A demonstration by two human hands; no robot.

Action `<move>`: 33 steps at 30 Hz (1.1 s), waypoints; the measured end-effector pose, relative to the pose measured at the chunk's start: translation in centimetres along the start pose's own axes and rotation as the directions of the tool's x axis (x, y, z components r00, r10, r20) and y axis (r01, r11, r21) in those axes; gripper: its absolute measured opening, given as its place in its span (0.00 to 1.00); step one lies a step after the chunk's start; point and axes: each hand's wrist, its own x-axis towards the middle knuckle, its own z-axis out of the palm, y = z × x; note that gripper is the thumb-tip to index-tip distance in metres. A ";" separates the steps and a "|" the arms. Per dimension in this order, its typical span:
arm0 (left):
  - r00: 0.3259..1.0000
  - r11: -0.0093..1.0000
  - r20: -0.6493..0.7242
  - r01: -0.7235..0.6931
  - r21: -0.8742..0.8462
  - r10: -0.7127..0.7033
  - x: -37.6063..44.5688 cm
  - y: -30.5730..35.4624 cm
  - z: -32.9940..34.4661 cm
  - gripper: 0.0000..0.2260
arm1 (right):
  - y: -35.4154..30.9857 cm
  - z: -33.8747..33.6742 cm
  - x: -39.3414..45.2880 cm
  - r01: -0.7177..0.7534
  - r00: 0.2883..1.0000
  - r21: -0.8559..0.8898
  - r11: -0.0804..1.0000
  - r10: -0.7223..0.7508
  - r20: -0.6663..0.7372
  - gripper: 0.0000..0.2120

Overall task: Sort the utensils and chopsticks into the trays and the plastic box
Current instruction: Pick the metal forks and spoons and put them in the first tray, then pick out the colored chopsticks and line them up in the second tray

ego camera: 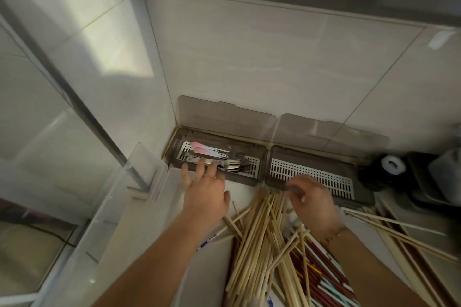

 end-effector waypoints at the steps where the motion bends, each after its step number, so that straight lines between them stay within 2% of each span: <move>1: 0.998 0.998 -0.042 -0.053 -0.022 0.052 -0.6 0.6 0.1 0.19 | 1.1 -0.6 -1.3 -0.058 0.998 -0.042 0.997 0.058 -0.007 0.11; 3: 0.976 0.977 -0.110 -0.197 -0.075 0.189 -2.1 2.2 0.8 0.18 | 3.4 -1.4 -3.7 -0.202 0.979 -0.136 0.970 0.203 -0.003 0.18; 5: 0.947 0.943 -0.117 -0.312 -0.119 0.299 -3.6 4.0 2.0 0.18 | 5.4 -2.2 -5.3 -0.289 0.951 -0.232 0.929 0.306 0.042 0.26; 8: 0.957 0.938 -0.021 -0.289 -0.191 0.291 -5.5 6.1 4.0 0.20 | 7.4 -3.2 -6.5 -0.299 0.938 -0.266 0.917 0.333 0.093 0.31; 13: 0.976 0.962 0.115 -0.155 -0.226 0.185 -7.4 7.9 7.0 0.28 | 10.2 -4.6 -6.1 -0.160 0.973 -0.138 0.977 0.179 0.142 0.30; 16: 0.989 0.966 0.067 -0.116 -0.230 0.135 -8.0 8.6 7.6 0.28 | 11.6 -5.2 -5.8 -0.123 0.986 -0.087 0.989 0.131 0.102 0.28; 20: 0.996 0.974 0.047 -0.062 -0.217 0.074 -8.7 9.4 7.2 0.26 | 13.2 -6.2 -8.0 -0.125 0.992 -0.036 0.991 0.124 -0.038 0.17; 24: 1.000 0.969 0.014 -0.006 -0.247 0.010 -9.6 10.5 6.6 0.23 | 13.7 -6.3 -11.6 0.032 0.996 -0.108 0.994 -0.022 0.092 0.14; 29: 0.991 0.936 -0.069 0.087 -0.340 -0.117 -10.6 12.5 6.4 0.21 | 12.3 -5.3 -11.6 0.173 0.953 -0.121 0.977 -0.135 0.272 0.18; 33: 0.988 0.909 -0.115 0.050 -0.413 -0.107 -10.8 14.0 6.6 0.18 | 10.1 -4.3 -8.6 0.260 0.927 -0.093 0.961 -0.222 0.304 0.20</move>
